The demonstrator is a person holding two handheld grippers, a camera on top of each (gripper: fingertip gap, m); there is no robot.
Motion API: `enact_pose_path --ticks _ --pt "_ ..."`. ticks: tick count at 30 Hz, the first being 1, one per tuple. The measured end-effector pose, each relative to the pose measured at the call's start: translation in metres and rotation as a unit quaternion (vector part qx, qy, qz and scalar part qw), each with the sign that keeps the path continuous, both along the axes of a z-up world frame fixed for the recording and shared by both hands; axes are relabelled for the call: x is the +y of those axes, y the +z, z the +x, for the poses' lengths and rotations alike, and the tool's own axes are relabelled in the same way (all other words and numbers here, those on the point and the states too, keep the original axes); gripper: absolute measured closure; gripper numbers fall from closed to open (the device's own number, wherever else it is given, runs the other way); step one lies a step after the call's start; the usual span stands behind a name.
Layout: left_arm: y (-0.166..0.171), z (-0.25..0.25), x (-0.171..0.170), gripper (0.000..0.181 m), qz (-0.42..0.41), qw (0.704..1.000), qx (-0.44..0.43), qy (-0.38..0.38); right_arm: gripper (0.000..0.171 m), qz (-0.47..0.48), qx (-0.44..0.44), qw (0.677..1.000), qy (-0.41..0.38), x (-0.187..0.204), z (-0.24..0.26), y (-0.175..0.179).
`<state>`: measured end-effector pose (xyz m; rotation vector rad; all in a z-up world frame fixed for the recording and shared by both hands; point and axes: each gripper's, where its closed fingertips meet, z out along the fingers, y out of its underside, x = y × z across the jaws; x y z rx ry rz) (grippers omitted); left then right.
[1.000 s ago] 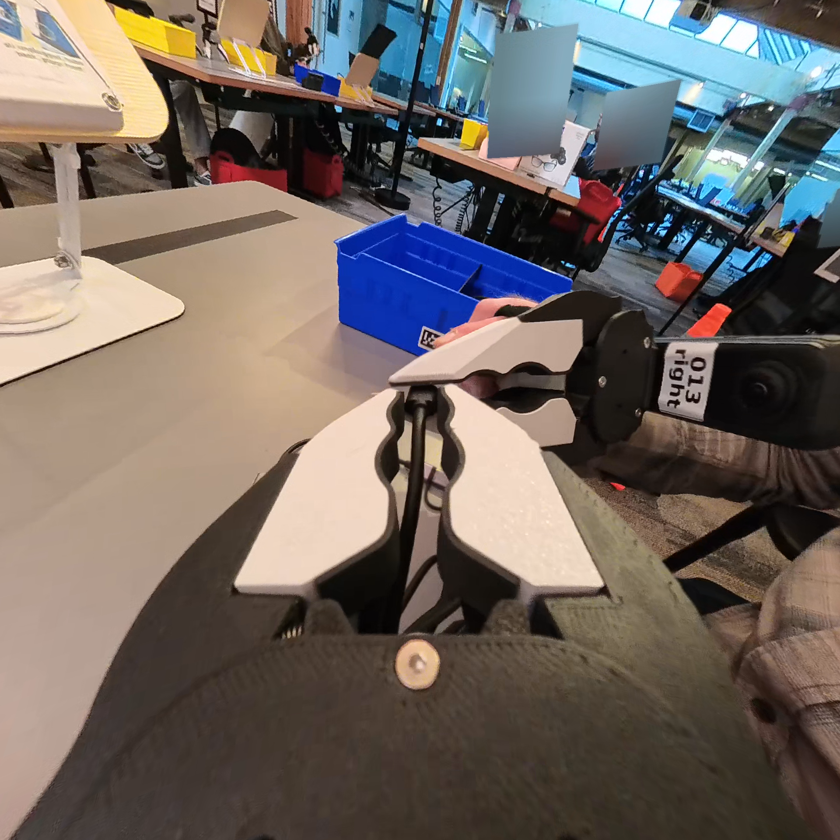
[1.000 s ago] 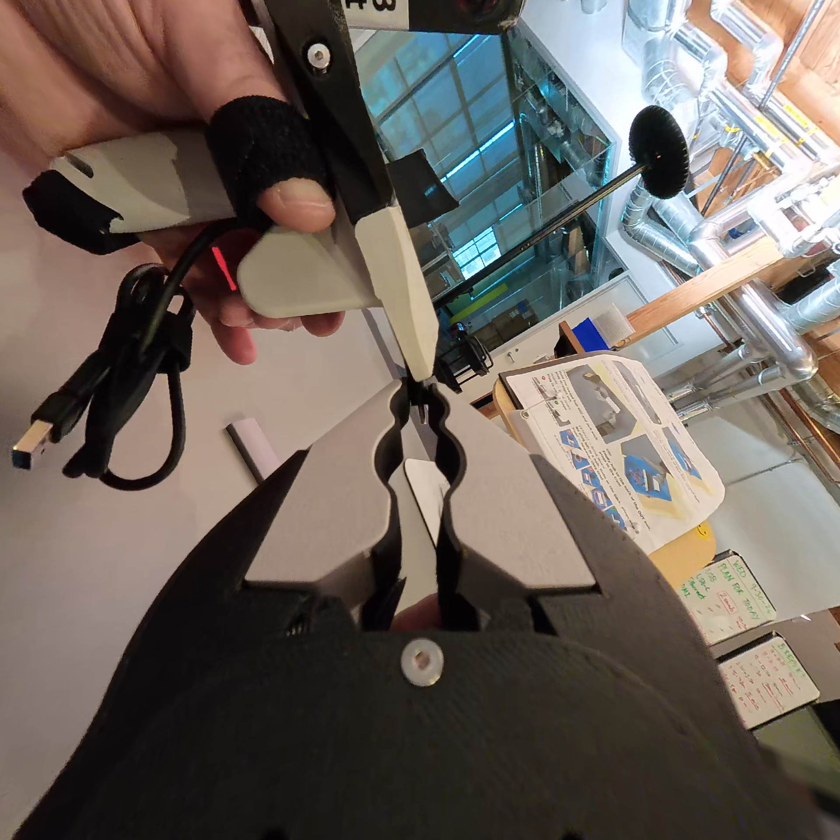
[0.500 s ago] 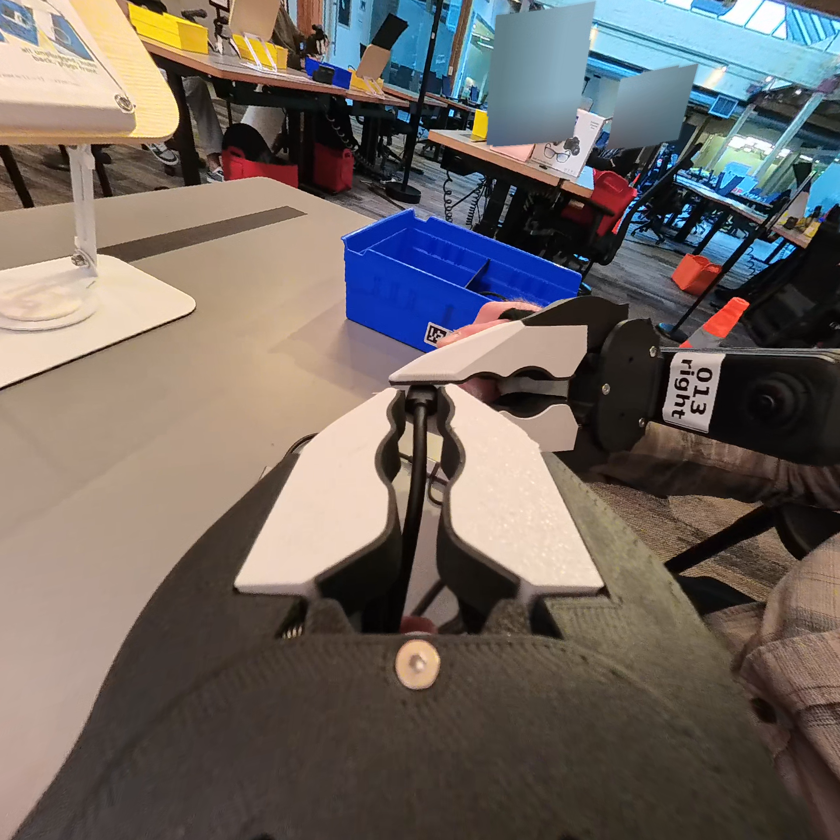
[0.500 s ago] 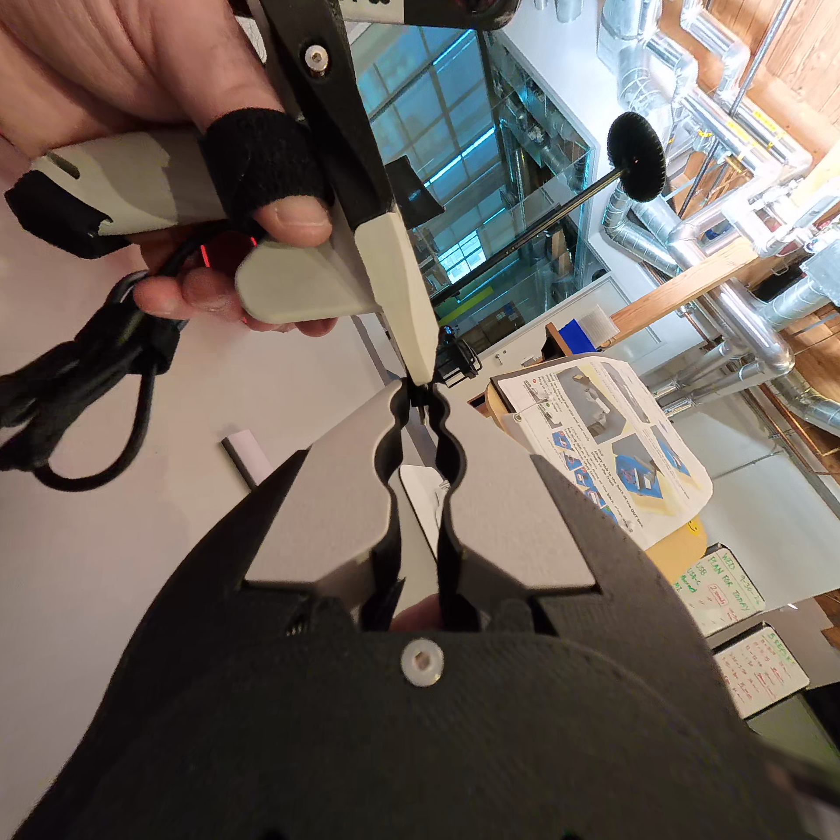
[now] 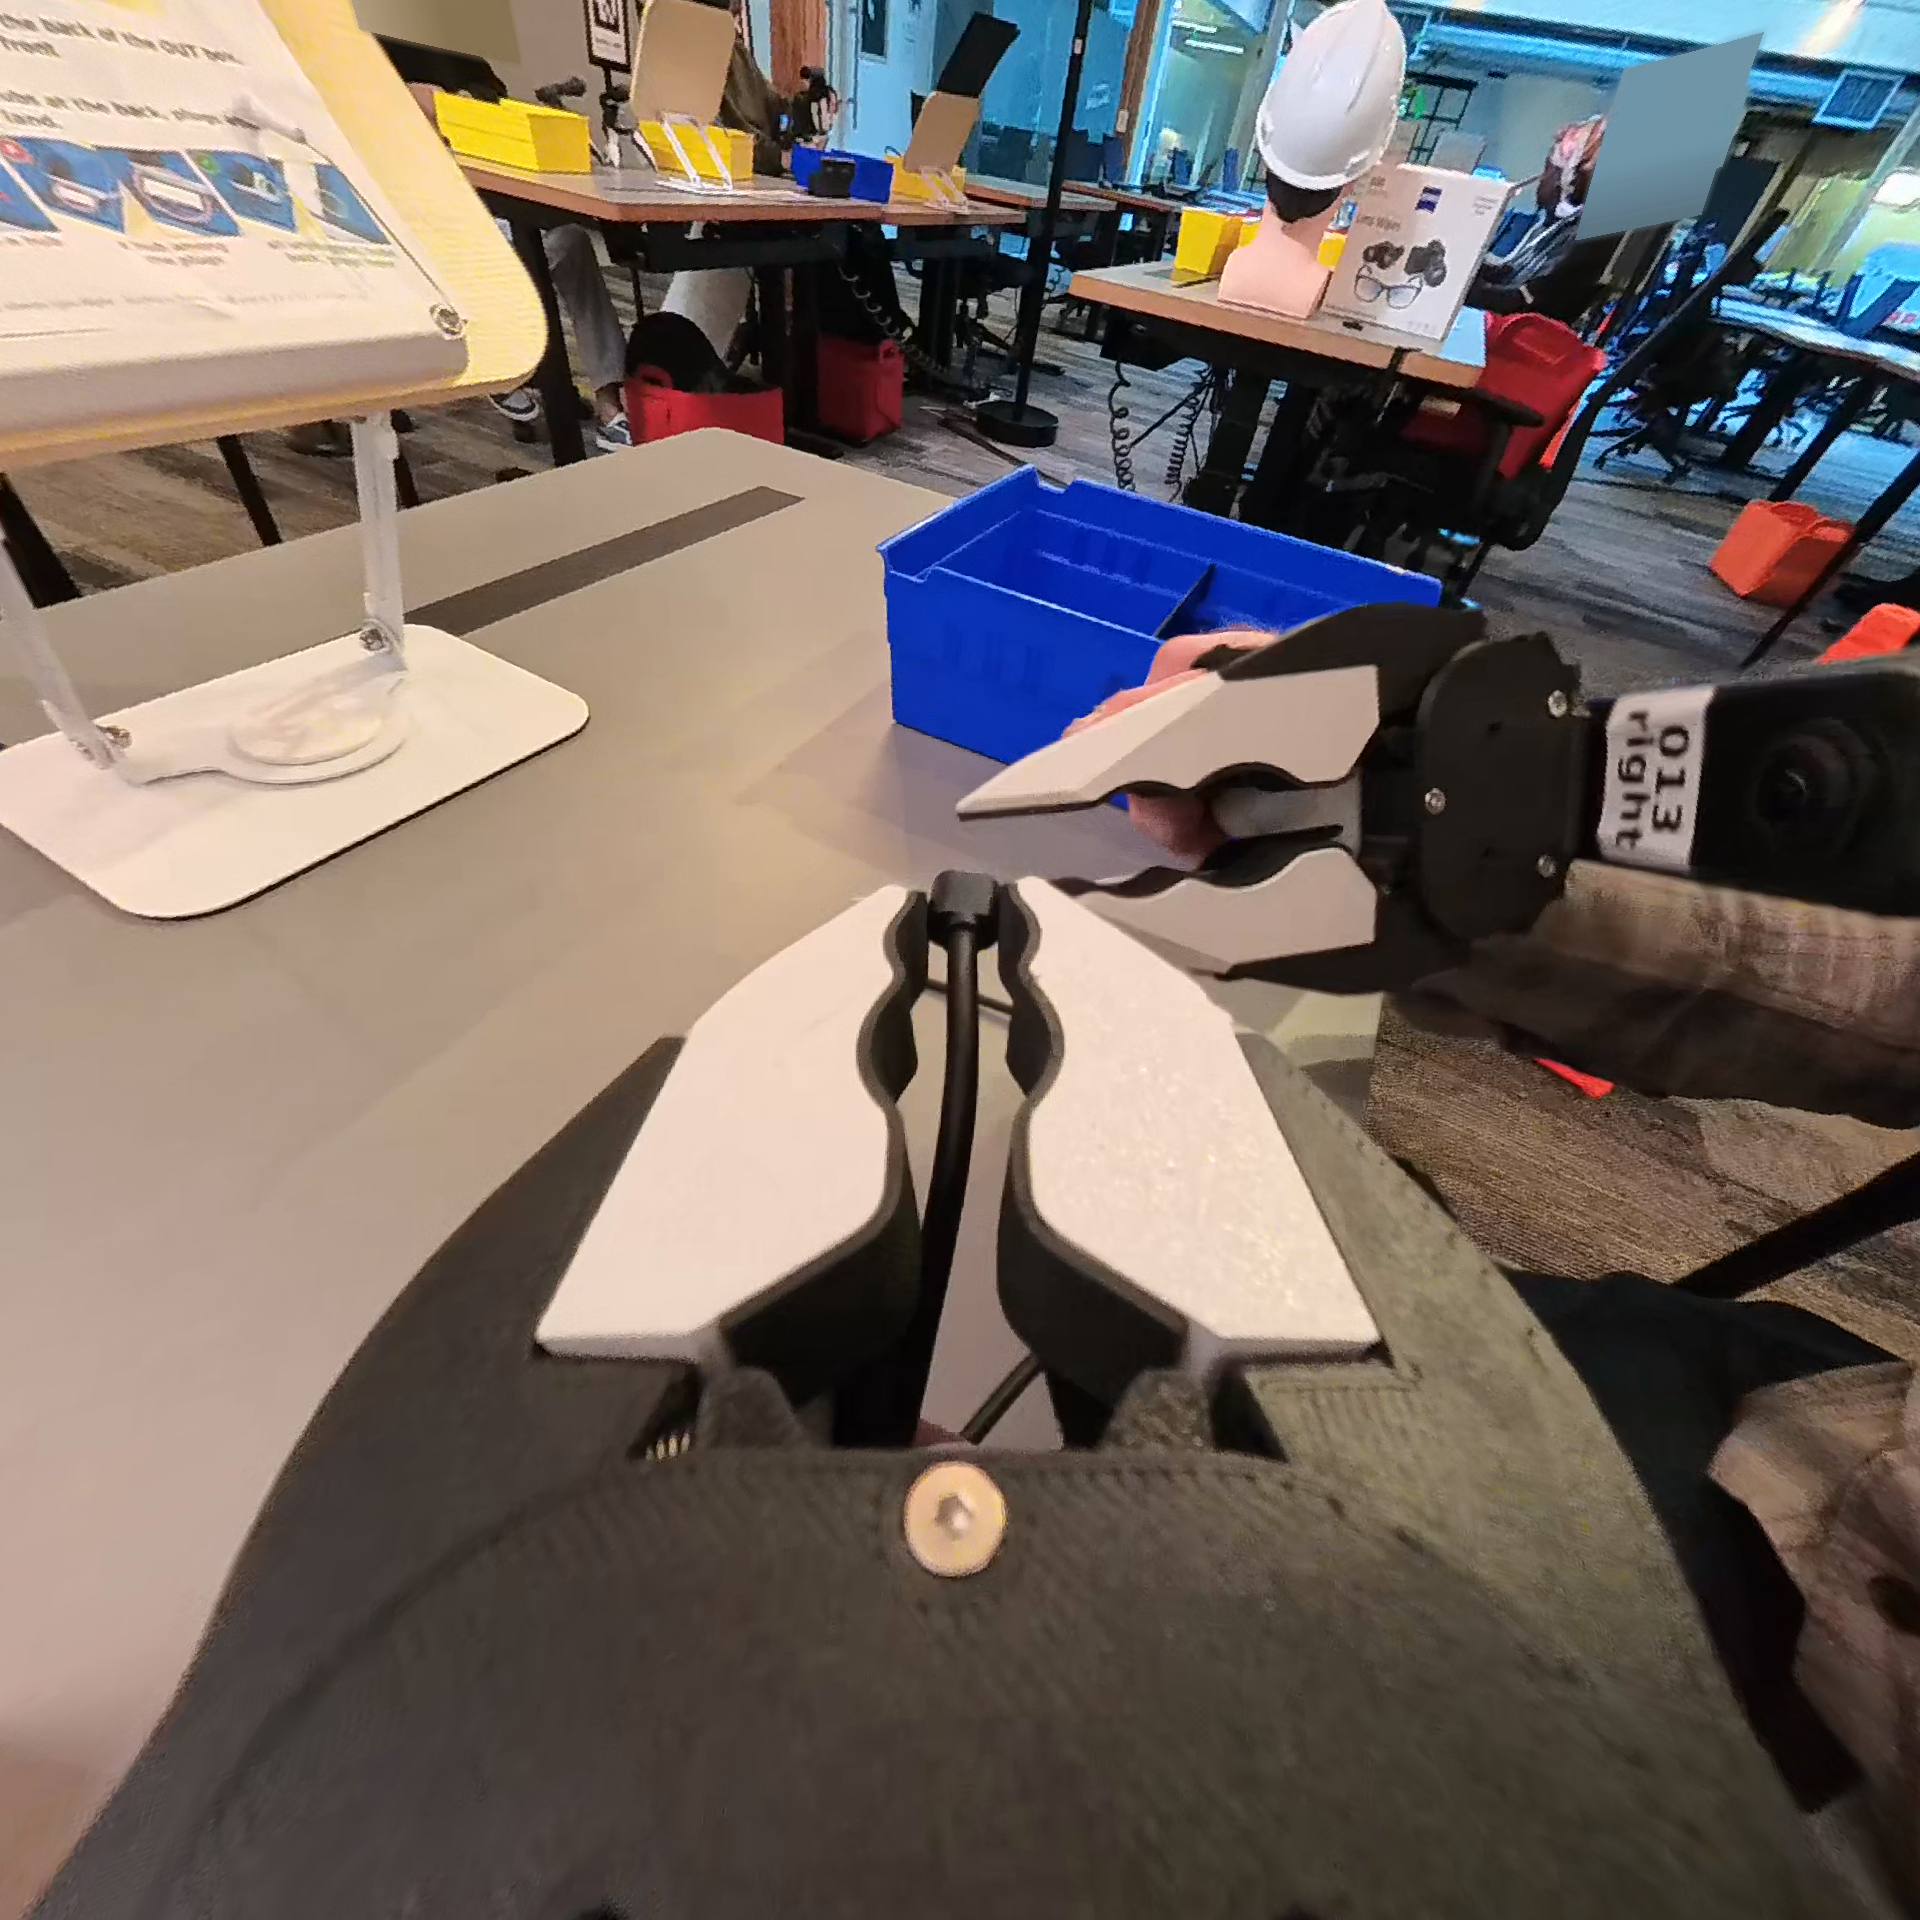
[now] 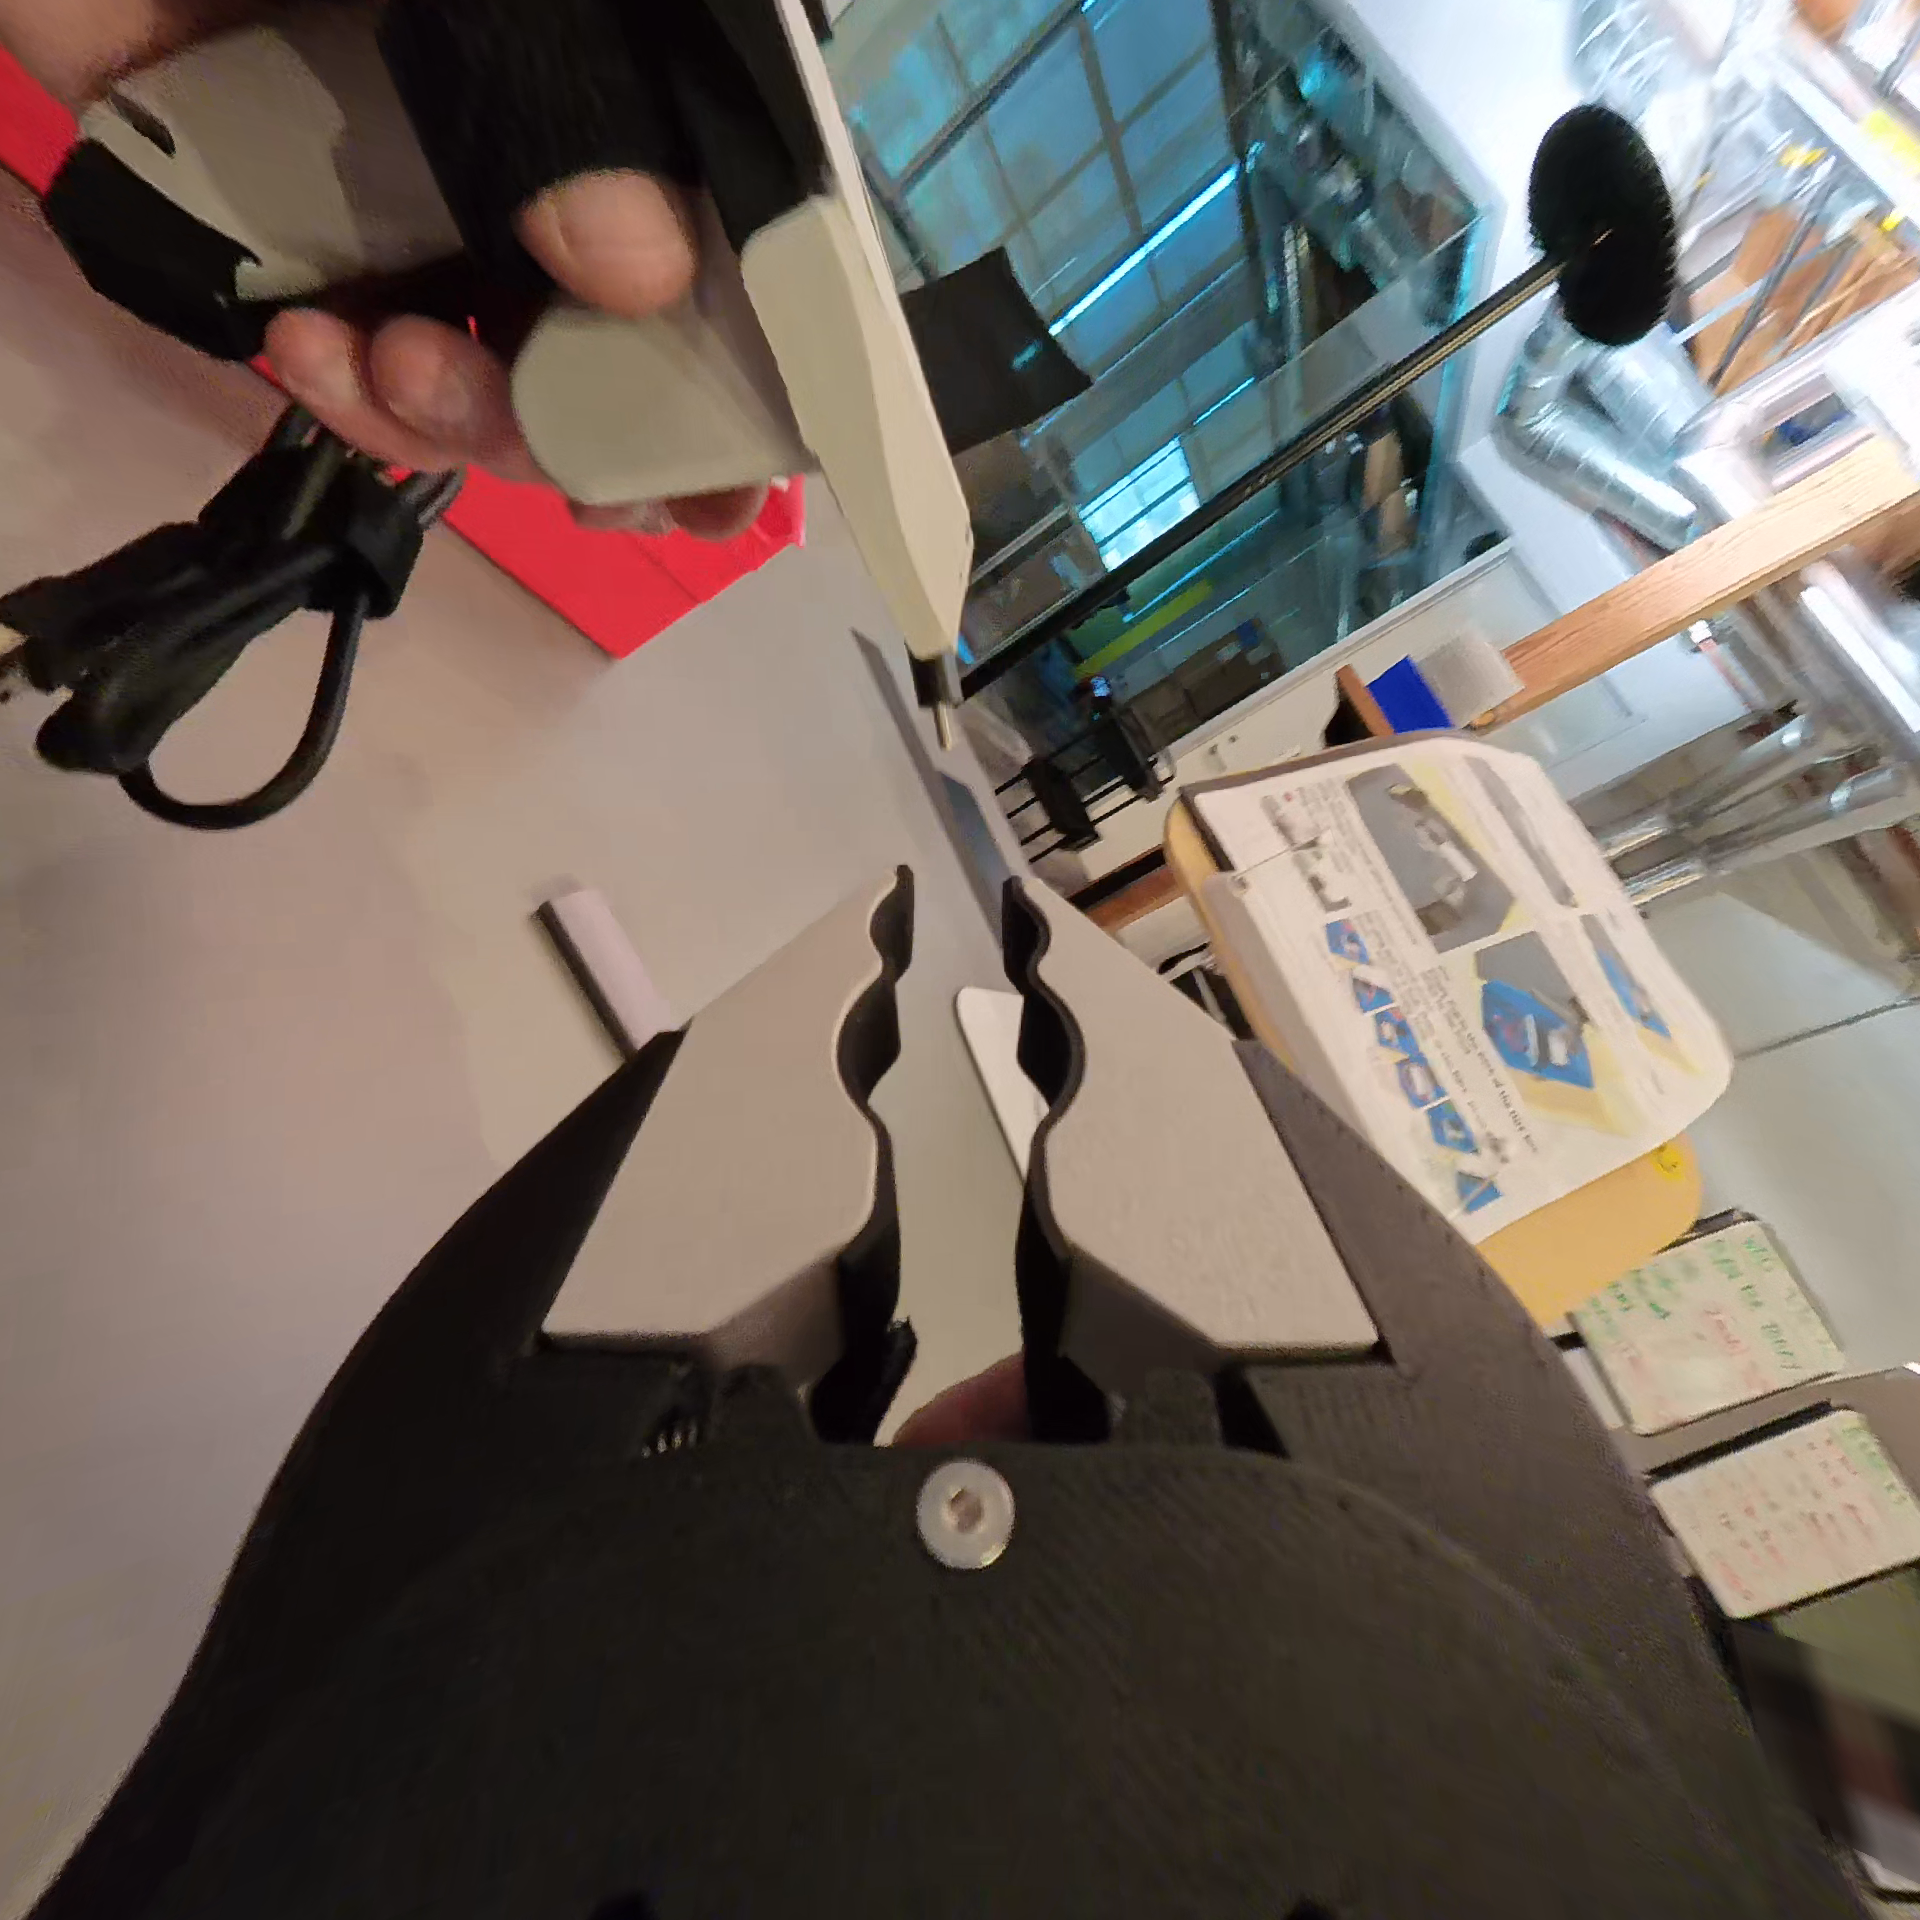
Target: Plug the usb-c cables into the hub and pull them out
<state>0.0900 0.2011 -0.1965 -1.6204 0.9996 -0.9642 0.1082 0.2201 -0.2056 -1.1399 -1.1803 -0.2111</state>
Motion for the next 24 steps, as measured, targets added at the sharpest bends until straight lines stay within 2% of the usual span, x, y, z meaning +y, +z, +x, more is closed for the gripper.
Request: enact_pose_path --ticks 6,9,12,15,24 --pt "-0.007 -0.010 0.000 0.169 0.006 1.000 0.019 0.016 0.154 -0.161 -0.029 0.987 0.004 0.012 0.010 -0.041" --pt "-0.008 -0.016 0.001 0.169 0.008 0.999 0.023 0.024 0.143 -0.244 -0.047 0.968 -0.020 0.020 0.019 -0.069" --pt "-0.009 -0.022 0.003 0.169 0.007 0.999 0.025 0.032 0.131 -0.290 -0.072 0.954 -0.038 0.022 0.022 -0.090" --pt "-0.010 -0.025 0.004 0.169 0.004 0.999 0.025 0.036 0.130 -0.329 -0.094 0.935 -0.088 0.028 0.035 -0.108" --pt "-0.011 -0.026 0.005 0.169 0.010 0.999 0.031 0.036 0.126 -0.421 -0.048 0.892 -0.156 0.038 0.075 -0.130"
